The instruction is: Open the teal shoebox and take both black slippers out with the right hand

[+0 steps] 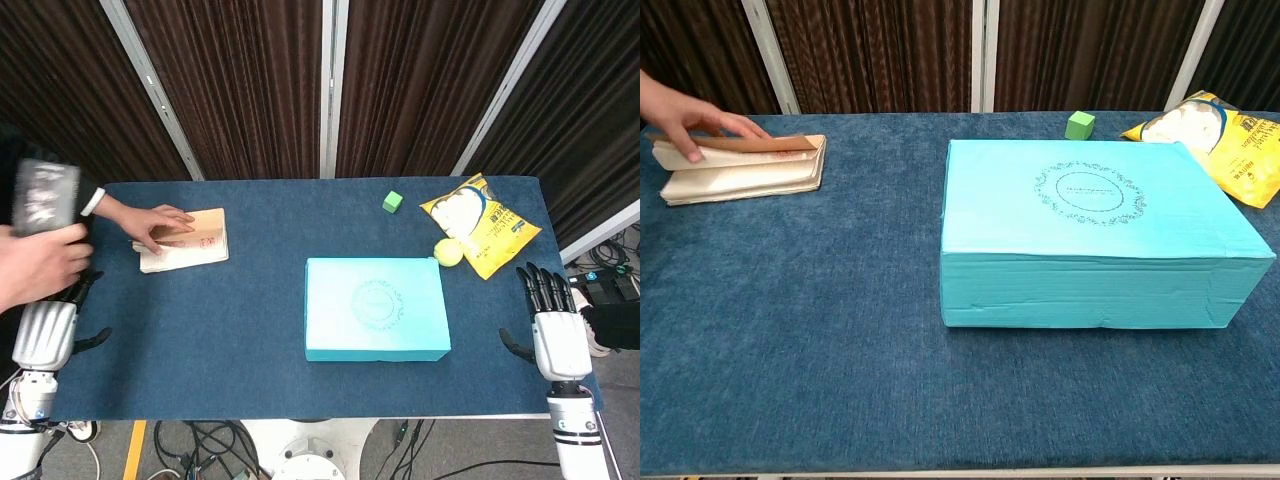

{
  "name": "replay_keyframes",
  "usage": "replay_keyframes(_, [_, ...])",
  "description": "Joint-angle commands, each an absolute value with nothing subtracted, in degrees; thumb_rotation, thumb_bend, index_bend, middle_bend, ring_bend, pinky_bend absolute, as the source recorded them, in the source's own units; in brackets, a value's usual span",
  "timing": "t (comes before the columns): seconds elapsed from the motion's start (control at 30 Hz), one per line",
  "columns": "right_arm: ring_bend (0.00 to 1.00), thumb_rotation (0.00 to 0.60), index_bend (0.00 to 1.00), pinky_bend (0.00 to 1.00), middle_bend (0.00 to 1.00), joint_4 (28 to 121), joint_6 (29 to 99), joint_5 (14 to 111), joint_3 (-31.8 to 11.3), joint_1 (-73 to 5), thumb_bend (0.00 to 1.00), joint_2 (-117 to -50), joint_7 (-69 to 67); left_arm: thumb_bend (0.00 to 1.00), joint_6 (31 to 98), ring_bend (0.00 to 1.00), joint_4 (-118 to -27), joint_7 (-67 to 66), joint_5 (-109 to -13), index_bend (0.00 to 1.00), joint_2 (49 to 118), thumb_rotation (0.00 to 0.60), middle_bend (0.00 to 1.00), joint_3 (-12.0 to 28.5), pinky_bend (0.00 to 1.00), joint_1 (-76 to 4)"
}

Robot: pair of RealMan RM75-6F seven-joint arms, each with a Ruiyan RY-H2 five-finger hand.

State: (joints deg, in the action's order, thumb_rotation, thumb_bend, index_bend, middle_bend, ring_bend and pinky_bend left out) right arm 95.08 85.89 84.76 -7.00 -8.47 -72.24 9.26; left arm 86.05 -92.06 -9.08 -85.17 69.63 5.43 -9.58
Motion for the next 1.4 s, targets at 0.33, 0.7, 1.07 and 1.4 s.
replay_keyframes(0.33, [0.0,0.6,0.0,0.0,0.02,95.1,85.7,84.9,-6.9,-8.6,0.12,-72.6,9.8,0.07,85.6,0.11,-92.5,-9.2,-85.1,0.2,69.3,0.6,0.19,5.6,0.32,-9.9])
replay_keyframes(0.7, [0.0,0.6,0.0,0.0,0.01,93.9,83.6,84.4,-6.4,-9.6,0.12,-73.9,11.4,0.07,85.9,0.11,-91.8,-8.5,-85.1,0.2,69.9,0.6,0.19,5.4,0.32,-9.6])
replay_keyframes(1.07, [0.0,0.6,0.0,0.0,0.01,92.4,83.4,84.2,-6.9,-10.3,0.12,-75.4,12.4,0.07,86.4,0.11,-91.0,-7.7,-85.6,0.2,70.0,0.6,0.19,5.3,0.32,-9.5])
replay_keyframes(1.4, [0.0,0.6,0.0,0.0,0.0,84.0,80.2,84.1,-7.4,-14.0,0.13,-83.1,18.8,0.07,86.0,0.11,-90.2,-7.2,-85.2,0.2,70.3,0.6,0.19,5.2,0.32,-9.4])
